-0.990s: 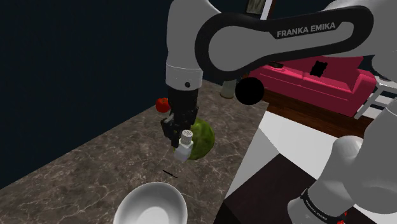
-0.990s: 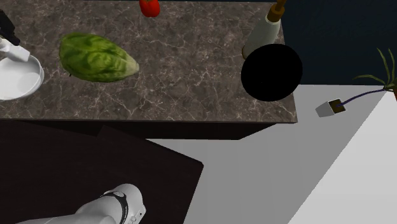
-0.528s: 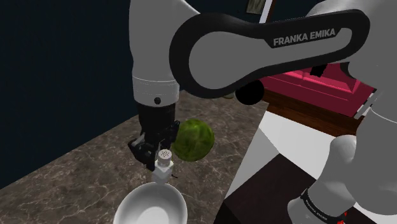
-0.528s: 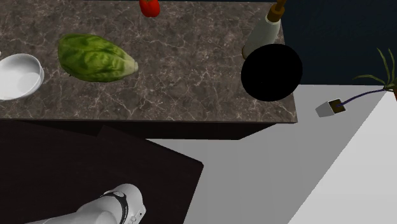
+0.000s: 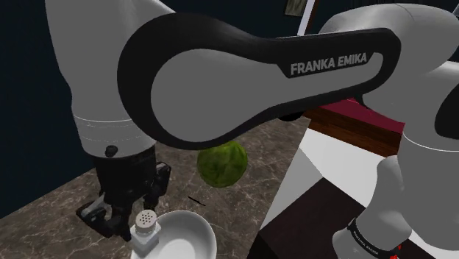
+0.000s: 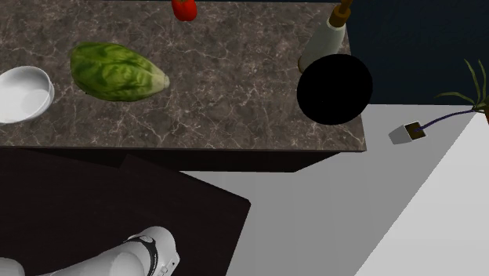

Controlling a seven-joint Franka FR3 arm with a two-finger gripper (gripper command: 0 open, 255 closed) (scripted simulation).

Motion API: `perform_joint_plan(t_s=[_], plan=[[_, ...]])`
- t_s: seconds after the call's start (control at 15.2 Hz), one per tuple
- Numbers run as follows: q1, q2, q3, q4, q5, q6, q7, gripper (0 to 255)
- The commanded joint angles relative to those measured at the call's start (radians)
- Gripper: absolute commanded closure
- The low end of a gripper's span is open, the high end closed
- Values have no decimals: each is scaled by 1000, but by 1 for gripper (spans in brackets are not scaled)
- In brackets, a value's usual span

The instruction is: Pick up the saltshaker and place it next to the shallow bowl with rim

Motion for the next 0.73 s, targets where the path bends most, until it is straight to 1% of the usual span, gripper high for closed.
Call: perform_joint_plan(t_s=[0.0,0.2,0.26,0.66], plan=[[50,77,3,112,-31,-34,44,255],[137,209,-2,318,-77,-105,98,255],[186,285,-7,446,-100,-154,118,255],[163,258,-7,316,-91,-53,114,255]])
